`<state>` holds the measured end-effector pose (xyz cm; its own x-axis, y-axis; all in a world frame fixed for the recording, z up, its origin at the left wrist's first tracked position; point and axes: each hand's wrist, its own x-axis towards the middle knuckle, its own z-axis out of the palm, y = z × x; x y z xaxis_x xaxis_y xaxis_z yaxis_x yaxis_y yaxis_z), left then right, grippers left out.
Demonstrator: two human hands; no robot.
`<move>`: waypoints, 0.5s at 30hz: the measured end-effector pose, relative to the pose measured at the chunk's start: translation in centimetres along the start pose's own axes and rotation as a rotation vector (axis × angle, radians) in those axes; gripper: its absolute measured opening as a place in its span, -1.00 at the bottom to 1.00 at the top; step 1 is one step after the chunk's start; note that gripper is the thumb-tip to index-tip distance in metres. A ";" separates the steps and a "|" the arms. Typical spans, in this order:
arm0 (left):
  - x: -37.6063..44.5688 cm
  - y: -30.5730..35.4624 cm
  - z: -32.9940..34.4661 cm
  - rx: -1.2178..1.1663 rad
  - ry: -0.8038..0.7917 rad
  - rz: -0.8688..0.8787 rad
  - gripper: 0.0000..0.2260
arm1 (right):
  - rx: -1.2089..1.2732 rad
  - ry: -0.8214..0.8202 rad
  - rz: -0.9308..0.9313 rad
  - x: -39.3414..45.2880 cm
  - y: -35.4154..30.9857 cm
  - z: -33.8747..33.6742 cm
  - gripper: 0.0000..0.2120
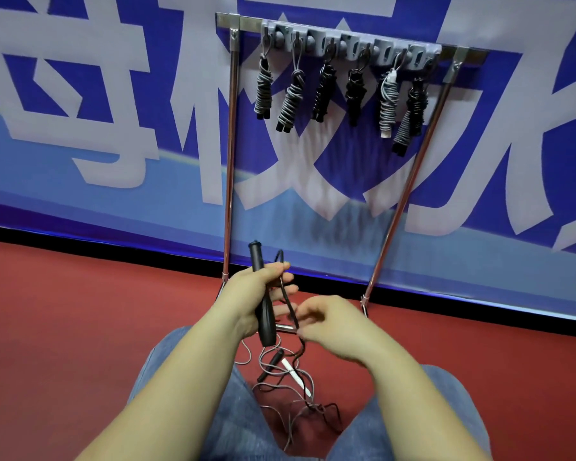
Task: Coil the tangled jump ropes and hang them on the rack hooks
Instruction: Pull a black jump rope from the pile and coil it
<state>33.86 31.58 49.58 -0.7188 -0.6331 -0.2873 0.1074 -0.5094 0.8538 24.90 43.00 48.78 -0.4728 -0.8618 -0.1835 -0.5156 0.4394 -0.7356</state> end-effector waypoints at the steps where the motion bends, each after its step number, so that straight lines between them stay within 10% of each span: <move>1: 0.1 0.1 -0.1 -0.040 0.012 -0.010 -0.89 | -0.160 0.010 -0.039 0.2 0.2 0.5 -0.85; 5: 0.6 0.5 -0.6 -0.153 0.038 0.007 -0.89 | -0.243 0.183 -0.097 0.6 0.7 0.8 -0.92; 15: 0.2 -0.4 -1.2 0.560 -0.234 0.037 -0.86 | 1.302 0.329 0.078 -0.2 -1.7 -2.5 -0.90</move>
<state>34.50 31.03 48.65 -0.8601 -0.4673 -0.2045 -0.1970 -0.0654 0.9782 24.06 43.05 51.73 -0.7124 -0.6650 -0.2243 0.4829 -0.2327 -0.8442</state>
